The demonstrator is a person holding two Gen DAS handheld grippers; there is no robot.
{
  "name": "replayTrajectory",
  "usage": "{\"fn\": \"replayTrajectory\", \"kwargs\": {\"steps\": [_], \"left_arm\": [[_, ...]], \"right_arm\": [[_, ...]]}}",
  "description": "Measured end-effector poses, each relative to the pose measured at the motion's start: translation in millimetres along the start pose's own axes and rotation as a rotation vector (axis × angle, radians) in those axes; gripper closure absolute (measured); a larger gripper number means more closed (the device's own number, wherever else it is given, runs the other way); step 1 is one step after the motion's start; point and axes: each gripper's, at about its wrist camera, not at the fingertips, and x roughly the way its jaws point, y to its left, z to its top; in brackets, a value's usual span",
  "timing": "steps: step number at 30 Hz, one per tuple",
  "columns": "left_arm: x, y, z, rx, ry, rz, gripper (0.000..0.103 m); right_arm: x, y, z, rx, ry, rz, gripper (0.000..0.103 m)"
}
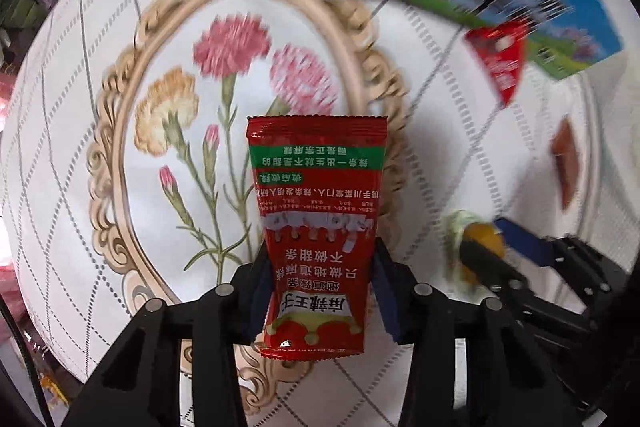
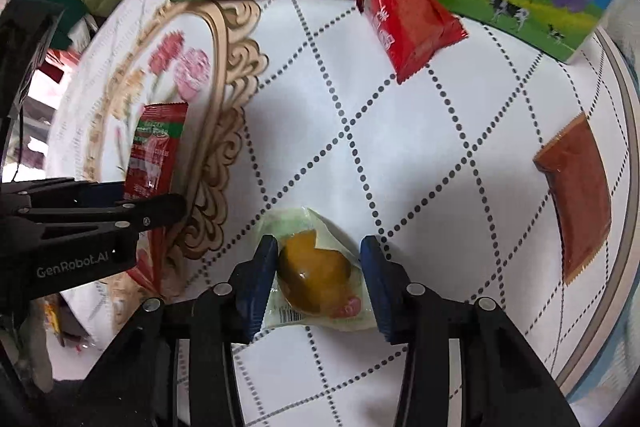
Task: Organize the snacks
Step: 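Grasp the red sauce packet with the left tool while the right tool grasps the egg-yolk packet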
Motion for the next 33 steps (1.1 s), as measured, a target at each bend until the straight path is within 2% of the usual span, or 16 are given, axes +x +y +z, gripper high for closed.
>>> {"fn": "replayTrajectory", "kwargs": {"steps": [5,11,15,18,20,21,27,29,30,33], "left_arm": [[-52.5,-17.3,13.0,0.016,-0.073,-0.078,0.061],[-108.6,-32.6,31.7,0.051,-0.169,-0.141,0.061],[-122.1,-34.2,52.5,0.069,-0.2,-0.14,0.061],[-112.2,-22.4,63.1,0.075,-0.193,-0.113,0.061],[-98.7,-20.6,60.9,0.077,-0.163,-0.094,0.061],[-85.0,-17.3,56.3,0.072,-0.135,-0.076,0.061],[-0.9,8.4,29.0,0.016,0.054,-0.02,0.061],[21.1,17.2,21.7,-0.013,0.103,-0.017,0.061],[27.9,19.7,19.6,-0.02,0.116,-0.018,0.061],[41.1,22.7,16.2,-0.021,0.126,-0.001,0.061]], "right_arm": [[-22.9,-7.7,1.6,0.035,-0.045,0.045,0.071],[-74.6,-17.6,26.7,0.062,-0.153,0.096,0.072],[-106.7,-25.0,39.8,0.072,-0.218,0.123,0.072],[-123.1,-40.7,34.0,0.073,-0.223,0.168,0.071],[-110.0,-40.8,39.7,0.094,-0.168,0.185,0.062],[-100.0,-37.2,38.8,0.084,-0.139,0.199,0.053],[-35.8,-20.9,12.9,0.102,0.012,0.241,0.052],[-16.2,-19.3,6.8,0.117,0.044,0.222,0.051],[-7.3,-18.6,5.3,0.115,0.046,0.18,0.051],[10.5,-17.4,5.2,0.099,0.053,0.126,0.052]]}}
